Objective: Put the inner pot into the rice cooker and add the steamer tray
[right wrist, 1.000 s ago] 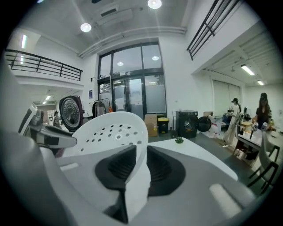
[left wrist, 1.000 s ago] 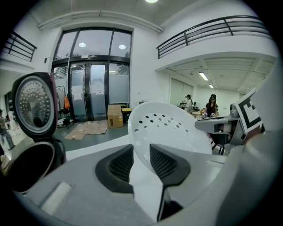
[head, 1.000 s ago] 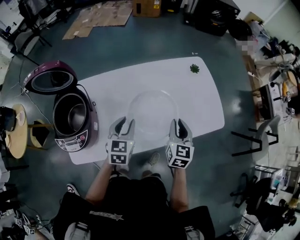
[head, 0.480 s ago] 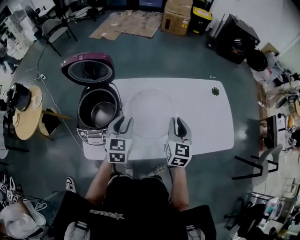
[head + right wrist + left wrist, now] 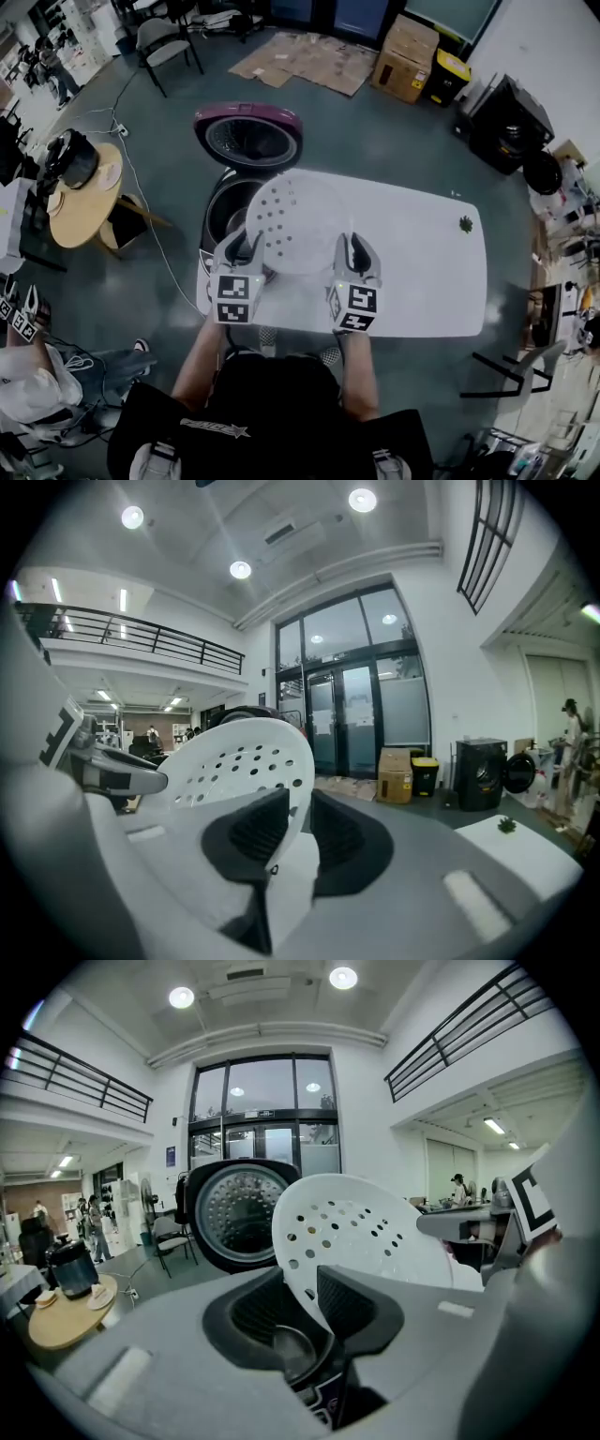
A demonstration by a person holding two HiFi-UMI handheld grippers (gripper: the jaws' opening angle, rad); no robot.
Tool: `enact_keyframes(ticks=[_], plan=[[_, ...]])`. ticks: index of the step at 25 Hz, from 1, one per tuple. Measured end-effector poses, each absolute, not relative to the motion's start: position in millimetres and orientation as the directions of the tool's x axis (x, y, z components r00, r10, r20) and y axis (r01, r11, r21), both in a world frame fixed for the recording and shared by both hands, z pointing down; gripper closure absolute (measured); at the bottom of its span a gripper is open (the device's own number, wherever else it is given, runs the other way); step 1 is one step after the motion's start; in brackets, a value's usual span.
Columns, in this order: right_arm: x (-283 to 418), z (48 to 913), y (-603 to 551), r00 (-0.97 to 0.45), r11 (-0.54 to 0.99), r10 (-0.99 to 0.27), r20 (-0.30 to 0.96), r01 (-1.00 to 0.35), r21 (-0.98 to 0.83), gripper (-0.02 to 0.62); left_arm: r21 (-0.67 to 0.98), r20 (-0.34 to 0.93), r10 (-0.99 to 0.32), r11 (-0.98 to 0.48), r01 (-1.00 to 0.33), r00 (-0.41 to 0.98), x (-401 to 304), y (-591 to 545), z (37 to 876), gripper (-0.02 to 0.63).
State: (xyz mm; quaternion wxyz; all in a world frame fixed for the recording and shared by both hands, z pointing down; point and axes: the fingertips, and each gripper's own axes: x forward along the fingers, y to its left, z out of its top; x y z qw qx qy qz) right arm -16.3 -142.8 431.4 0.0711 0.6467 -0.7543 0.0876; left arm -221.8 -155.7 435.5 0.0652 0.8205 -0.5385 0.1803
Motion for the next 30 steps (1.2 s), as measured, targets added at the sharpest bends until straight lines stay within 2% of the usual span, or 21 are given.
enact_keyframes(ticks=[12,21,30], plan=[[-127,434,-199,-0.250,0.246,-0.942,0.225,-0.968,-0.045,0.517,-0.093,0.362,-0.892,-0.322,-0.942,0.269,-333,-194,436,0.488],[-160,460,-219,-0.247,0.241,-0.918,0.310,-0.969,-0.060,0.517,-0.077,0.432,-0.863,-0.327,-0.942,0.264,-366,-216,462,0.489],[-160,496,-219,-0.210,0.195,-0.887,0.412,-0.978,-0.077,0.517,-0.044,0.519,-0.799,-0.381,-0.924,0.304,-365,-223,501,0.485]])
